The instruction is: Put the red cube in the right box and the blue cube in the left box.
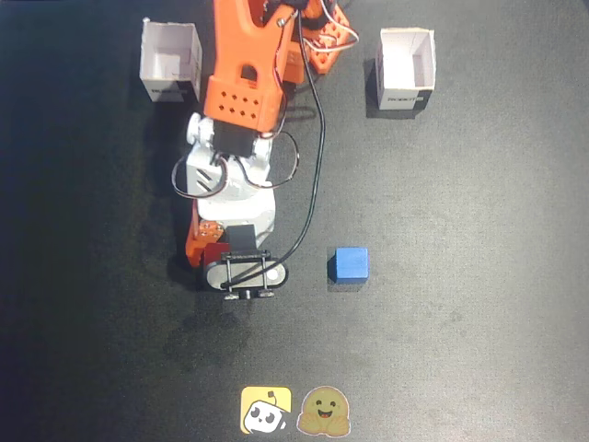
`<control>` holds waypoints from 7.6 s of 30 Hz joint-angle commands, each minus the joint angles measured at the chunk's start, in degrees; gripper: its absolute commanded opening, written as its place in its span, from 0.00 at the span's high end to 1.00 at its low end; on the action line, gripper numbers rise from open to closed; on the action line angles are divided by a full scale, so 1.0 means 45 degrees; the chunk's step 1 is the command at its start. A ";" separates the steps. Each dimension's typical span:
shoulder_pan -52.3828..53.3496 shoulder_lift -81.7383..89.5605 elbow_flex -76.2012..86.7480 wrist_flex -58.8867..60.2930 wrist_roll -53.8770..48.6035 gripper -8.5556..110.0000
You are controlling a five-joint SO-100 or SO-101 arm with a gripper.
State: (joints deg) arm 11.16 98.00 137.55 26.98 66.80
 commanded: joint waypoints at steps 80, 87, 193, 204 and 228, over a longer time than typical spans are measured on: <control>1.2598 1.2070 0.0039 1.3223 0.5059 0.85; 1.2695 1.2051 0.0898 1.2656 0.5293 0.84; -0.5098 1.0566 0.0078 0.9023 0.4531 0.91; -0.5879 0.7363 -0.1816 0.8105 0.5098 0.87; -0.6738 0.2207 -0.3691 0.5332 0.6270 0.76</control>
State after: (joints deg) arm -18.72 109.34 125.86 52.38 94.31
